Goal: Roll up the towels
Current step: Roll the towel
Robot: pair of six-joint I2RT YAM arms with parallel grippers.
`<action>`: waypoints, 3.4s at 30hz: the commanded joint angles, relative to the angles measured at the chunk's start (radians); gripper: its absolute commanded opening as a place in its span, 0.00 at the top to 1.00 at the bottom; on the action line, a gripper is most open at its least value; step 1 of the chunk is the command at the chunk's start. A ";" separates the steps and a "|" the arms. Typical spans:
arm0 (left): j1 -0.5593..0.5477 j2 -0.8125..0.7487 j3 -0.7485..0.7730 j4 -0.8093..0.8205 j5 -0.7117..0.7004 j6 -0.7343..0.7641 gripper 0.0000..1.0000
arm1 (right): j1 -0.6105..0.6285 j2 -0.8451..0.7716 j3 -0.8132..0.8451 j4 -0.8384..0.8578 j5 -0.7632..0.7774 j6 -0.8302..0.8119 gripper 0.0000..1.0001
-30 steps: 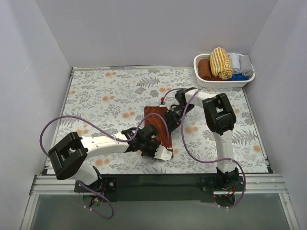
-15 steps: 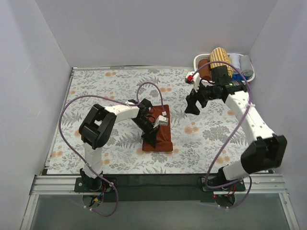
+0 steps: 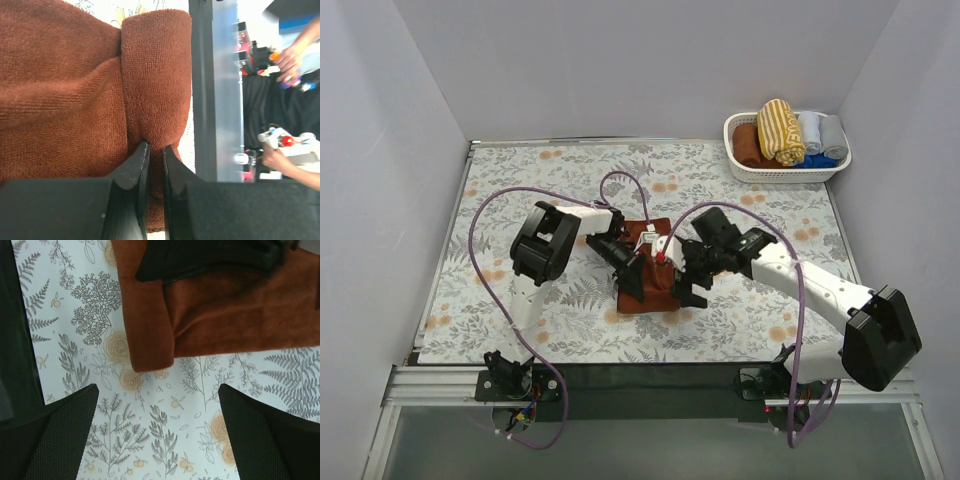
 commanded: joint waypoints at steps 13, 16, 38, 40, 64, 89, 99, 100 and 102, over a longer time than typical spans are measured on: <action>0.025 0.124 0.027 0.067 -0.275 0.081 0.94 | 0.343 0.099 -0.280 0.638 0.386 -0.032 0.36; 0.027 0.121 0.027 0.074 -0.270 0.075 0.94 | 0.343 0.130 -0.305 0.685 0.358 -0.037 0.46; 0.393 -0.350 0.060 0.028 -0.252 0.045 0.08 | 0.193 0.292 -0.139 0.273 -0.090 0.009 0.99; 0.479 -0.451 0.110 0.072 -0.273 -0.011 0.07 | 0.161 0.336 -0.098 0.228 -0.137 0.023 0.99; -0.238 -1.194 -0.700 0.649 -0.893 -0.018 0.24 | -0.001 0.910 0.339 -0.221 -0.496 -0.012 0.99; -0.525 -0.868 -0.834 0.906 -1.065 0.013 0.86 | -0.042 1.056 0.470 -0.393 -0.573 -0.009 0.83; -0.450 -0.827 -0.756 0.644 -0.811 -0.014 1.00 | -0.207 0.930 0.618 -0.382 -0.541 0.173 0.42; -0.417 -0.812 -0.734 0.624 -0.785 -0.014 1.00 | -0.221 0.908 0.635 -0.384 -0.529 0.188 0.41; -0.370 -0.780 -0.673 0.573 -0.694 -0.016 1.00 | -0.264 0.881 0.683 -0.386 -0.496 0.198 0.40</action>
